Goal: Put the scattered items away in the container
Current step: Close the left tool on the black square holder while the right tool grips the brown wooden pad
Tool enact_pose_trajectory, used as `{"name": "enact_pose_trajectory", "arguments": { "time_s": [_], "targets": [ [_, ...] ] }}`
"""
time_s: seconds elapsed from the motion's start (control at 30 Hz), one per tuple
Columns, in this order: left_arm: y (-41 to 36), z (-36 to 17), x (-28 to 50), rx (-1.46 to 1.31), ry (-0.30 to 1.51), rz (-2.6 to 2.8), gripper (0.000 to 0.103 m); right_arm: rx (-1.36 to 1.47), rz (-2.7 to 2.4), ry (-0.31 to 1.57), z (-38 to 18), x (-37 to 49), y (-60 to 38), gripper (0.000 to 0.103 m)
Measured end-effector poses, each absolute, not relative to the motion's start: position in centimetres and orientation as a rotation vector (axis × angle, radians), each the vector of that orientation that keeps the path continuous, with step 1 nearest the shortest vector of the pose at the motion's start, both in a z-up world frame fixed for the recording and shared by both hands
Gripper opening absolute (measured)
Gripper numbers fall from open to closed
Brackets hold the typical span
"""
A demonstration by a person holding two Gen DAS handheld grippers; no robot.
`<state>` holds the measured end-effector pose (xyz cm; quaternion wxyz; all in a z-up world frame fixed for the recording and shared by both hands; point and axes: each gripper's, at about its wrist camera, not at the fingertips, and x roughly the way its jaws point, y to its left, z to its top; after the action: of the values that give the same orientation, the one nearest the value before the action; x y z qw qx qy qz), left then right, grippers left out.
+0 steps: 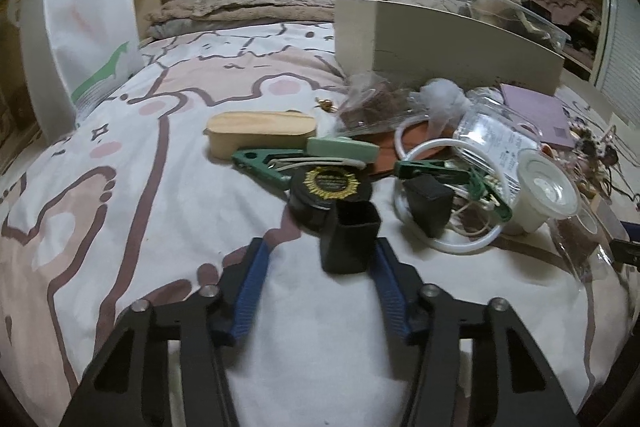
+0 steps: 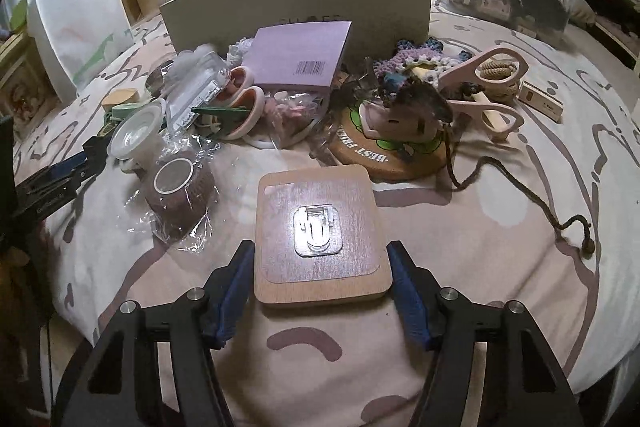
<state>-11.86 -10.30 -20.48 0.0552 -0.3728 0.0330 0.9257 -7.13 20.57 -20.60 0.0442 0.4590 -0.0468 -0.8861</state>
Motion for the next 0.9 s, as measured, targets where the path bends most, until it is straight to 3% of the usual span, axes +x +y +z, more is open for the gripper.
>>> {"name": "enact_pose_trajectory", "arguments": {
  "time_s": [0.27,0.9],
  "targets": [
    [-9.8,-20.5,-12.2,-1.134,0.113,2.741,0.027,1.400,-2.708,-0.147,-20.9,-7.1,20.6,0.066],
    [-9.2,-19.5,-10.7,-1.227,0.057,2.741,0.026,1.392,-2.676,-0.185,-20.9,-7.2,21.0,0.066]
  ]
}}
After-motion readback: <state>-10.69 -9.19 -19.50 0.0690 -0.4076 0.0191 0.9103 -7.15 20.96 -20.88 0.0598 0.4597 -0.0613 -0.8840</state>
